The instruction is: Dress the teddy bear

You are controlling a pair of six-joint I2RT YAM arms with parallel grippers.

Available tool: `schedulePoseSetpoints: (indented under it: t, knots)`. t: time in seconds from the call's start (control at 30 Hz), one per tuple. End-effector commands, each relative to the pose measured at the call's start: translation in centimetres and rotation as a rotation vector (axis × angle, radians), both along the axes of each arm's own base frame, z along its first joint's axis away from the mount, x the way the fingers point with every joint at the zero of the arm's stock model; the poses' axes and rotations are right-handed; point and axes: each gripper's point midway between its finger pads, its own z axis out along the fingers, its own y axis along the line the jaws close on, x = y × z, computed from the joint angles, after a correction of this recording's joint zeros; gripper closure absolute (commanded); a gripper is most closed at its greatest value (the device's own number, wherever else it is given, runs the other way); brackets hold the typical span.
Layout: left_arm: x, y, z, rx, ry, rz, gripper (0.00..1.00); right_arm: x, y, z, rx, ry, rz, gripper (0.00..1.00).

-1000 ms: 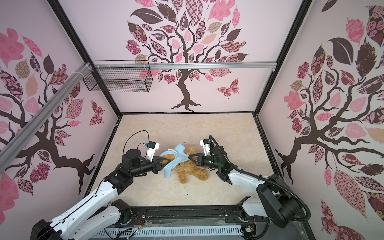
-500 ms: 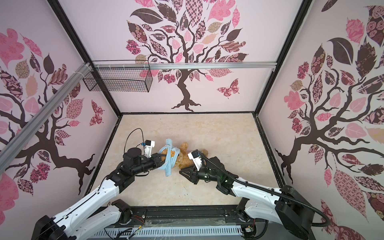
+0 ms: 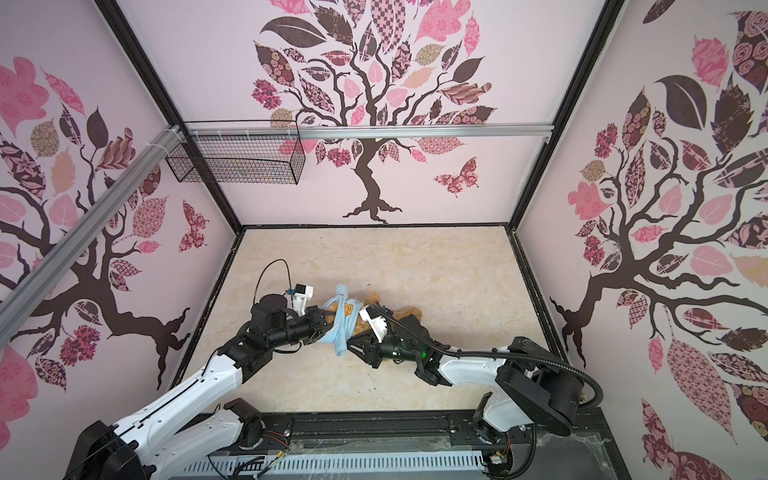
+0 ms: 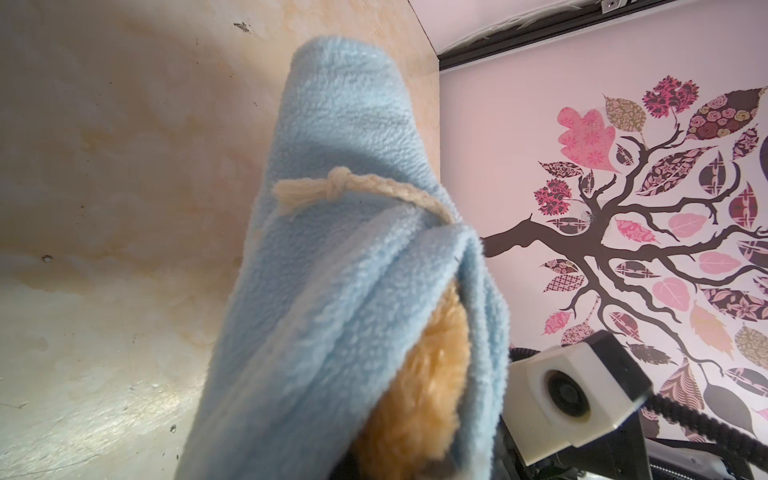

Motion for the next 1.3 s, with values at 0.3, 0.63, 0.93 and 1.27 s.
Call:
schedulePoseSetpoints:
  t: [0.3,0.63,0.93,1.27]
  knots:
    - [0.8,-0.9,3.3,-0.085,-0.058,-0.011,1.00,1.7,1.3,3.0,0.100,-0.092,-0.051,0.90]
    - [1.2,-0.7,5.3,-0.095,-0.123,-0.017,1.00,2.6,-4.6,-6.3,-0.190,0.033,-0.279,1.00]
    - [0.8,-0.4,5.2,-0.065,-0.178,-0.050,1.00,3.7,-9.9,-10.2,-0.295,0.157,-0.446,1.00]
    - [1.1,-0.2,4.7,-0.002,-0.218,-0.086,1.00,4.3,-12.4,-12.4,-0.377,0.246,-0.541,1.00]
